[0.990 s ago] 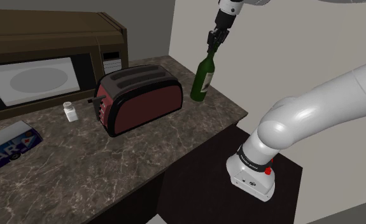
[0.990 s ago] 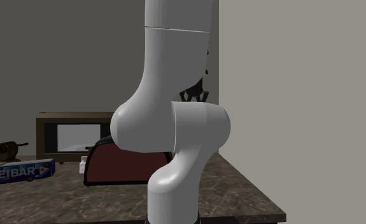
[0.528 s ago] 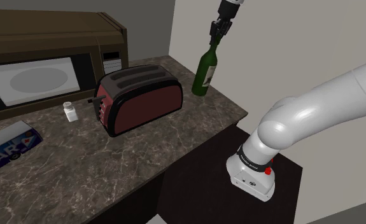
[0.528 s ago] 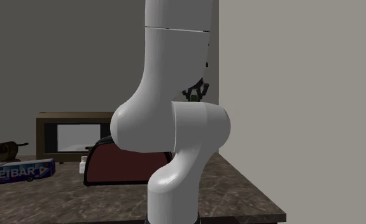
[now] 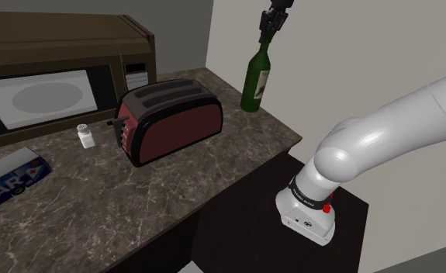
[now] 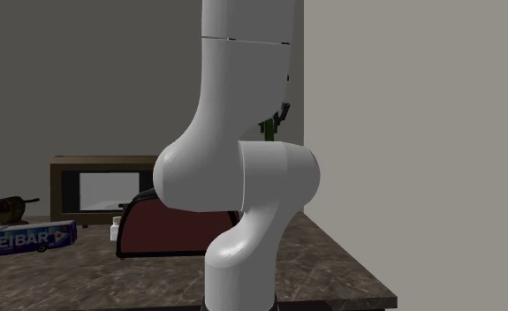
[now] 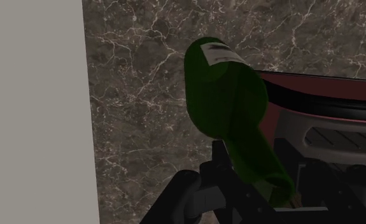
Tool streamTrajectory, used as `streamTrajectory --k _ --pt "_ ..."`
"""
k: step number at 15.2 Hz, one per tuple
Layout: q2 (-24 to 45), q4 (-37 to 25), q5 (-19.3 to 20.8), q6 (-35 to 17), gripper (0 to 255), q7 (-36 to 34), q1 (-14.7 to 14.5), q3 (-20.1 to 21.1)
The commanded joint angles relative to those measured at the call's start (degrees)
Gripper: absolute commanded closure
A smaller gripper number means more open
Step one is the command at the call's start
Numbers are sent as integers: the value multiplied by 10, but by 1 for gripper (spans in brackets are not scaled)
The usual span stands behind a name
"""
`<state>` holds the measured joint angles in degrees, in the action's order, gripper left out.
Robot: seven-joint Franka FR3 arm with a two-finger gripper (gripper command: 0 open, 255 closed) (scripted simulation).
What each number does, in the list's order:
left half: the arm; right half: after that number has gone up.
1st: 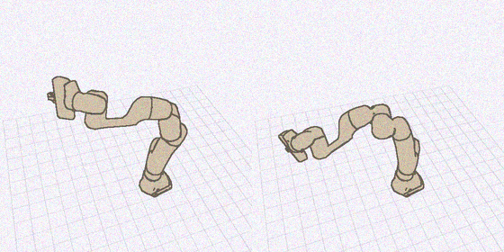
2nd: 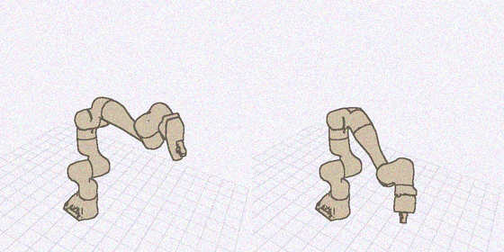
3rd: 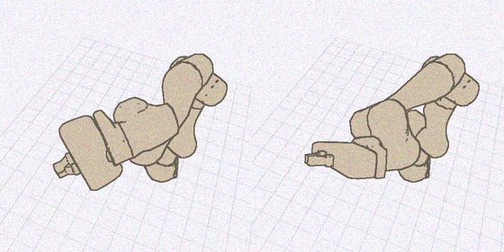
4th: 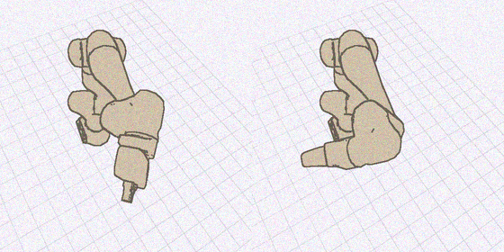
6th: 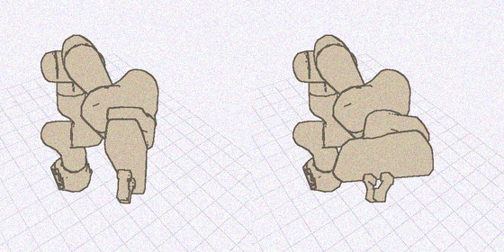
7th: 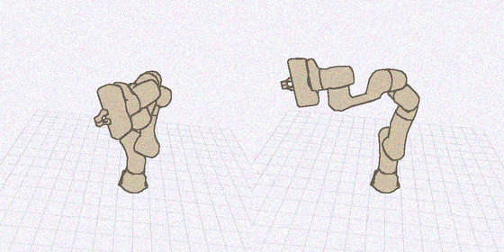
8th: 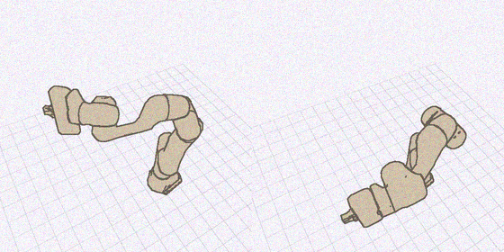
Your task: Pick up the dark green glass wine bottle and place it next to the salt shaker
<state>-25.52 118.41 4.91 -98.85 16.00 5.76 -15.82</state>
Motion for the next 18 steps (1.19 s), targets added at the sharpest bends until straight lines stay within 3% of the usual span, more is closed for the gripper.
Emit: streamTrajectory --k 1,18 --pt "3 -17 -1 14 255 0 -1 1" --pt "49 -193 -13 145 255 6 -7 2"
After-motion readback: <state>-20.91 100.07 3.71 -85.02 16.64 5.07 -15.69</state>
